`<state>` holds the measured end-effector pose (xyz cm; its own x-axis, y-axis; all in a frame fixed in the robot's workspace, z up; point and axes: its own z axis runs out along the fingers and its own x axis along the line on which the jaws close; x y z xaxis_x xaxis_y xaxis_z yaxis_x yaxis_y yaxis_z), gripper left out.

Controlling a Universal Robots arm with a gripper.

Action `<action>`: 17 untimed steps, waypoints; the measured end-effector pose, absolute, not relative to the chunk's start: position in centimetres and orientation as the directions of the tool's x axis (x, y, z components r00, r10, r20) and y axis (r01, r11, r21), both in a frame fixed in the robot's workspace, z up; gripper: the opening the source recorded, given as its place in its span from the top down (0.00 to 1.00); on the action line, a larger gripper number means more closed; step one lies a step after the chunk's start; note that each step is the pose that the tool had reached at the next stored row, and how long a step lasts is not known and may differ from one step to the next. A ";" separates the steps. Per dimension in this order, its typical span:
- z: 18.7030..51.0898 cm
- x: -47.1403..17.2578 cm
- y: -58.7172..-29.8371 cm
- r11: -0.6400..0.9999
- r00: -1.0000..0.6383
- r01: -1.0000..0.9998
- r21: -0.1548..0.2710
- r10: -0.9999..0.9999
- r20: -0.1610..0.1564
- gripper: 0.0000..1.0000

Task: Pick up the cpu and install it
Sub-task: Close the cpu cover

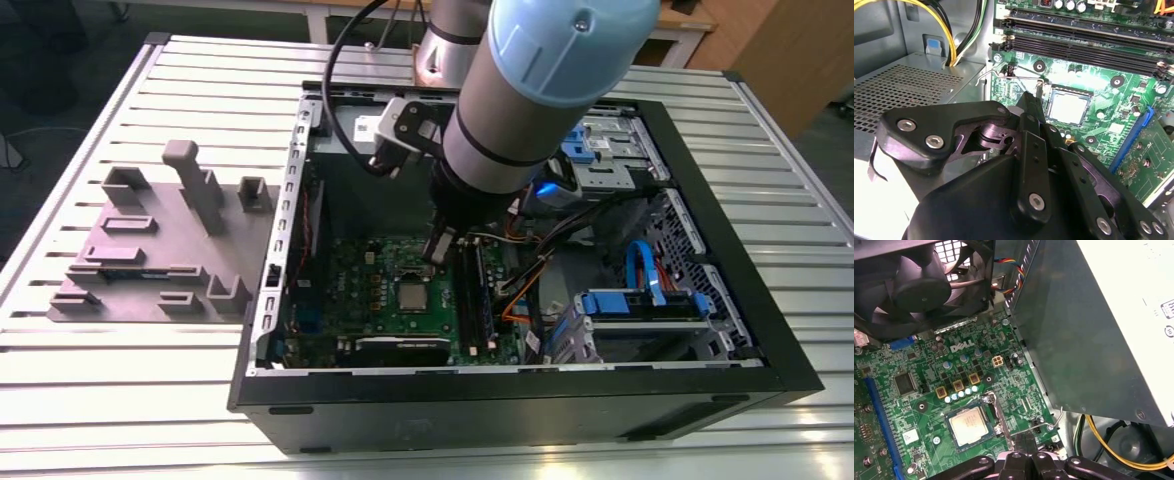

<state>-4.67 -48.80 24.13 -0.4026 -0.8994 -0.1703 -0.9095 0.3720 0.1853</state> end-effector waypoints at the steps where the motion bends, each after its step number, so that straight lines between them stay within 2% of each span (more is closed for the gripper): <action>1: 24.1 -4.7 -48.8 0.372 -0.403 -0.910 0.185 -0.899 -0.170 0.90; 17: 24.1 -4.7 -49.1 0.373 -0.403 -0.910 0.183 -0.901 -0.164 0.90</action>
<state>-4.67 -49.14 24.12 -0.4026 -0.9005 -0.1643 -0.9095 0.3733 0.1828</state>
